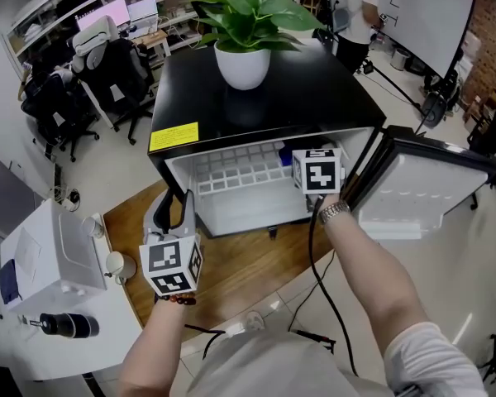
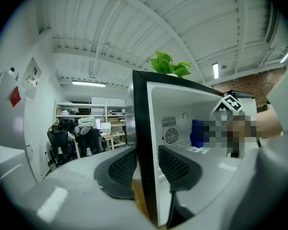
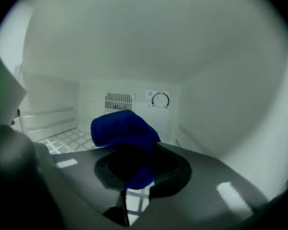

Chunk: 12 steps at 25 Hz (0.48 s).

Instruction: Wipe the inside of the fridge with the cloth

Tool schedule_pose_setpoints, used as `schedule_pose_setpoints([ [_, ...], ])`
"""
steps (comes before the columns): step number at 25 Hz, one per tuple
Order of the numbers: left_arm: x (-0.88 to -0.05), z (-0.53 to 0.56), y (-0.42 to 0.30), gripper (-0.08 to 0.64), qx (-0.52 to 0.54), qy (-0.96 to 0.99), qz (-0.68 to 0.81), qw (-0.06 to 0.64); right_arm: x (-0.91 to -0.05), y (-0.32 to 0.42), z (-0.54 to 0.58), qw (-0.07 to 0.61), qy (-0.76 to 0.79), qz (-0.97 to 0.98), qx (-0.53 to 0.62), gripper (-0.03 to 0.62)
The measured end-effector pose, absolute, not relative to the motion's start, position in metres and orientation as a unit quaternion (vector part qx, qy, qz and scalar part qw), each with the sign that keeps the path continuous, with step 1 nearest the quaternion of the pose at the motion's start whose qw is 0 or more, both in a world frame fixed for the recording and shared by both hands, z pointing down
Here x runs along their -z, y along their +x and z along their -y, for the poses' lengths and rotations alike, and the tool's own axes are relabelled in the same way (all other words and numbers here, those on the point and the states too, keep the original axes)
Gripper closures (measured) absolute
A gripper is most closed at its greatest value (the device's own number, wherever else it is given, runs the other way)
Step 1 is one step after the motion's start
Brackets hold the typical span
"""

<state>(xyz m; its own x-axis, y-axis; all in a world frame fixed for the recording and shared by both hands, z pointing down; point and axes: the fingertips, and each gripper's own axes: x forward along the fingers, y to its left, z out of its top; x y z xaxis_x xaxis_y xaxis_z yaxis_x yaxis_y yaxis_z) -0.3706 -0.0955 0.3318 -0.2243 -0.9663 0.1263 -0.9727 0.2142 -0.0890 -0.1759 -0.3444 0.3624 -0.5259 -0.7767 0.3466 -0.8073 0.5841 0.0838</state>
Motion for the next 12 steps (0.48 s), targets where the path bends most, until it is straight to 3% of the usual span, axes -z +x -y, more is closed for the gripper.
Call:
schedule_pose_setpoints([
  [12,-0.333,0.097,-0.371,0.422,-0.078,0.628,0.774,0.025,-0.312,-0.286,0.227,0.103,0.288,0.950,-0.058,0.523],
])
